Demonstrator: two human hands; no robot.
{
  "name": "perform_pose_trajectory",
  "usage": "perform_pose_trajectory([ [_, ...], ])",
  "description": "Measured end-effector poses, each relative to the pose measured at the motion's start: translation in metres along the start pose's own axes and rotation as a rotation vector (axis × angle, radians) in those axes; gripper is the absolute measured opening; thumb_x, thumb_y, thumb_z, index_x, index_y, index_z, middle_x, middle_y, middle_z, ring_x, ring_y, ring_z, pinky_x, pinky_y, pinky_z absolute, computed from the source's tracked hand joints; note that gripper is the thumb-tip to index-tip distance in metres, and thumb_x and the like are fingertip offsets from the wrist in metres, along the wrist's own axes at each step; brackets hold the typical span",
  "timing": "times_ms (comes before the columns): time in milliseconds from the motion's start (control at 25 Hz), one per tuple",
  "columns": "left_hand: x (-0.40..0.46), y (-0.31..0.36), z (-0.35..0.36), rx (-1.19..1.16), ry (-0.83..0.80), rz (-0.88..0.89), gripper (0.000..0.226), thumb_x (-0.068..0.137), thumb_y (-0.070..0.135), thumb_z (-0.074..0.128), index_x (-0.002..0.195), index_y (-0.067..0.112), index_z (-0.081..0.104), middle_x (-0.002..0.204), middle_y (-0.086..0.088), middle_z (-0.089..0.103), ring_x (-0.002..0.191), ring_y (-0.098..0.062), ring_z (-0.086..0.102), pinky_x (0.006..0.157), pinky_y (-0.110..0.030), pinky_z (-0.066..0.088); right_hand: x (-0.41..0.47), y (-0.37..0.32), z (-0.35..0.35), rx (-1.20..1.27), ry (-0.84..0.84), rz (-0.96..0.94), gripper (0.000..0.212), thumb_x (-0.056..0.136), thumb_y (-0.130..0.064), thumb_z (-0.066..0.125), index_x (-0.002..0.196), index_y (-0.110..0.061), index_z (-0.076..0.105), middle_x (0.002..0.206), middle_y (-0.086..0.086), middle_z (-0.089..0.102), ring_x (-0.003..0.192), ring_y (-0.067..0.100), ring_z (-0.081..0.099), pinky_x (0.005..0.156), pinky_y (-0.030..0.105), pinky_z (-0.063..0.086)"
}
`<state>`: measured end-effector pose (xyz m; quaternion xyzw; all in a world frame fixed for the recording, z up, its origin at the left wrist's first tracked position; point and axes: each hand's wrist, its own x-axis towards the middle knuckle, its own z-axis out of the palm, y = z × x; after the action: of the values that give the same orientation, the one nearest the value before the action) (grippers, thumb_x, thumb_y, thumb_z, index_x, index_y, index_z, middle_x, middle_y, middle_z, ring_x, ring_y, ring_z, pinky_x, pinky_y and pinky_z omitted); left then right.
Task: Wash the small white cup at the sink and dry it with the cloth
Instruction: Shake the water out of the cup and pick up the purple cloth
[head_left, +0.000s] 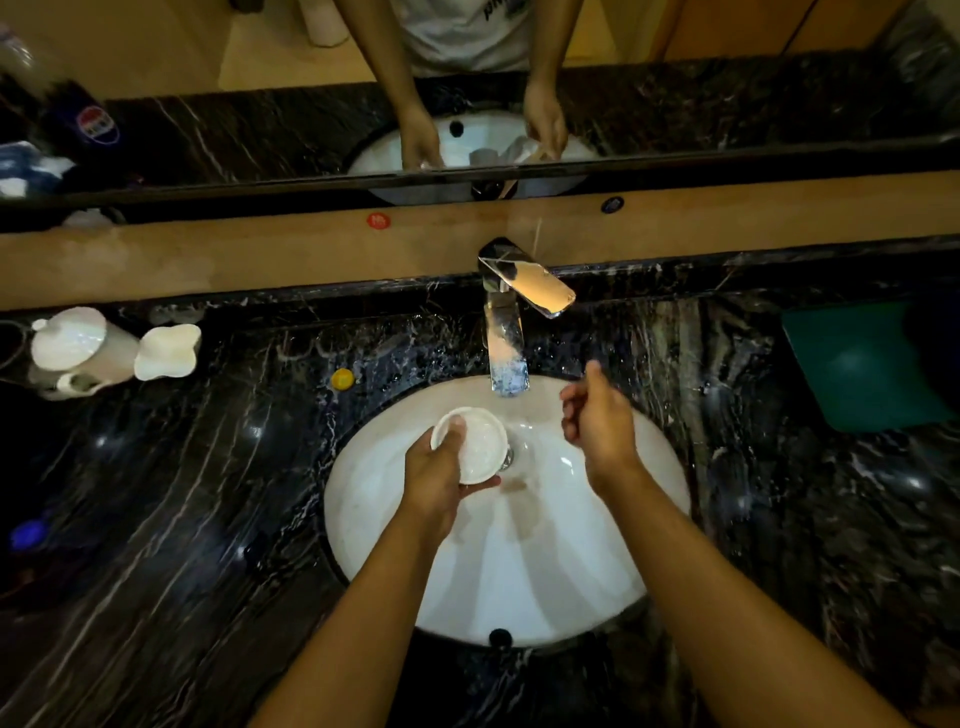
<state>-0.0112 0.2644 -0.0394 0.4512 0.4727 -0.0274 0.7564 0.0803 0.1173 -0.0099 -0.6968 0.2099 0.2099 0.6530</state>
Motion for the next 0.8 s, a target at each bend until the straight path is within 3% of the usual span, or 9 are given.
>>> perform_pose_trajectory([
  [120,-0.007,-0.004,-0.007,0.11,0.001,0.076,0.01,0.102,0.026,0.059,0.102,0.023,0.068,0.105,-0.006,0.07,0.103,-0.032,0.065,0.08,-0.045,0.059,-0.03,0.041,-0.006,-0.224,-0.284,0.067,0.038,0.097,-0.051,0.053,0.104,-0.016,0.067,0.088,0.004,0.066,0.064,0.015,0.055,0.055,0.027,0.04],
  [200,-0.015,-0.006,-0.012,0.19,-0.027,0.129,0.009,0.098,0.026,0.063,0.099,0.02,0.07,0.098,-0.006,0.073,0.098,-0.03,0.067,0.078,-0.039,0.057,-0.047,0.053,0.001,-0.439,-0.488,0.007,0.036,0.091,-0.05,0.063,0.117,-0.024,0.062,0.102,0.0,0.07,0.069,0.015,0.065,0.057,0.025,0.048],
  [320,-0.03,-0.004,-0.017,0.304,-0.134,0.264,0.007,0.094,0.016,0.068,0.1,0.013,0.069,0.09,-0.003,0.073,0.084,-0.018,0.067,0.068,-0.027,0.056,-0.057,0.056,0.008,-0.558,-0.405,-0.155,0.018,0.095,-0.035,0.063,0.105,-0.02,0.061,0.089,0.002,0.073,0.061,0.009,0.069,0.061,0.035,0.056],
  [480,-0.038,0.015,-0.028,0.633,-0.183,0.578,0.016,0.091,0.012,0.072,0.103,0.022,0.073,0.106,0.002,0.072,0.096,-0.013,0.067,0.081,-0.023,0.054,-0.066,0.037,0.001,-0.65,-0.269,-0.329,0.01,0.099,-0.028,0.059,0.099,-0.018,0.056,0.081,0.003,0.072,0.065,0.007,0.065,0.057,0.025,0.046],
  [640,-0.041,0.024,-0.037,0.936,-0.152,0.924,0.023,0.085,0.001,0.074,0.103,0.014,0.075,0.101,-0.002,0.072,0.088,-0.016,0.065,0.078,-0.026,0.053,-0.074,0.024,-0.004,-0.78,-0.237,-0.552,0.013,0.092,-0.012,0.064,0.103,-0.017,0.06,0.085,-0.006,0.064,0.068,0.007,0.056,0.056,0.016,0.038],
  [800,-0.052,0.029,-0.039,1.056,-0.086,1.232,0.027,0.076,-0.01,0.071,0.097,0.006,0.073,0.097,-0.009,0.073,0.086,-0.026,0.066,0.074,-0.033,0.052,-0.076,0.021,-0.011,-0.814,-0.205,-0.8,0.026,0.082,-0.003,0.07,0.104,-0.015,0.062,0.097,0.003,0.067,0.08,0.021,0.059,0.067,0.038,0.052],
])
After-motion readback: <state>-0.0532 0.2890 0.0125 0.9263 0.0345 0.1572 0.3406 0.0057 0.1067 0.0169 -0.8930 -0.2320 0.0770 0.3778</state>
